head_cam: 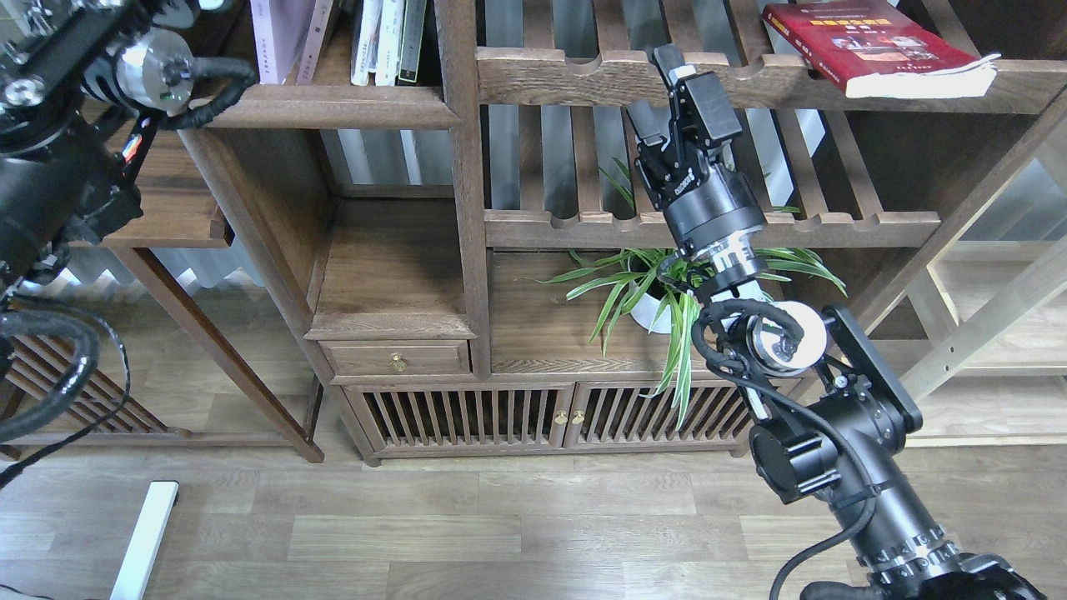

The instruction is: Organize books on shelf

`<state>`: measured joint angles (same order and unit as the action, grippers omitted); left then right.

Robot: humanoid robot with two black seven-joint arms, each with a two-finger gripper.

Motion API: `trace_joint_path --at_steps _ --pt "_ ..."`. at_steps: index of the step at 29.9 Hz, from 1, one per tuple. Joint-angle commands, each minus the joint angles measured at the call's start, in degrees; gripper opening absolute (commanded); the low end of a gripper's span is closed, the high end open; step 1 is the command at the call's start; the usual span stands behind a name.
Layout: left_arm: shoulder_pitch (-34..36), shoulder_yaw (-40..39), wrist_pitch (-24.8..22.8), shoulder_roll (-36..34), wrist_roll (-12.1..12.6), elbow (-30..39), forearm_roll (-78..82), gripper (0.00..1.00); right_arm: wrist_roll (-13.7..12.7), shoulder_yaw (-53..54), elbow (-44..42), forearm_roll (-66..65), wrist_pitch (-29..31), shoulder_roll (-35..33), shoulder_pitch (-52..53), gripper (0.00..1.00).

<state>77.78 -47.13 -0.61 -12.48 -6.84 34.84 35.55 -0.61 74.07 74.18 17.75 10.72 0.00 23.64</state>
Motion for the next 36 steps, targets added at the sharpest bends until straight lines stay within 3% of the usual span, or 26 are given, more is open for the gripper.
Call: trace_joint_path --at_steps 1,14,19,23,29,36 --pt "1.5 -0.2 0.0 0.0 0.0 0.1 0.0 0.38 0.0 0.0 0.0 -0.1 0.0 0.0 0.0 0.88" --pt "4.7 -0.5 -0.5 -1.2 -0.3 1.4 -4.9 0.40 0.3 0.1 0.0 0.0 0.0 -0.1 -0.5 0.89" --pt "4.2 -0.7 -1.6 -1.5 -0.5 2.4 -9.8 0.46 0.4 0.2 0.0 -0.1 0.1 0.0 -0.5 0.89" --pt "3.7 -0.7 -5.4 -1.8 -0.5 2.4 -14.4 0.47 0.4 0.5 -0.1 -0.1 0.8 -0.2 -0.7 0.90" --pt "2.3 -0.6 -7.8 -2.2 -3.2 4.8 -22.3 0.52 0.4 0.5 -0.1 -0.1 1.0 -0.1 -1.5 0.91" --pt "-0.1 -1.7 -20.7 -3.2 -3.3 5.9 -26.6 0.55 0.4 0.1 -0.1 -0.1 1.1 0.0 -2.4 0.92"
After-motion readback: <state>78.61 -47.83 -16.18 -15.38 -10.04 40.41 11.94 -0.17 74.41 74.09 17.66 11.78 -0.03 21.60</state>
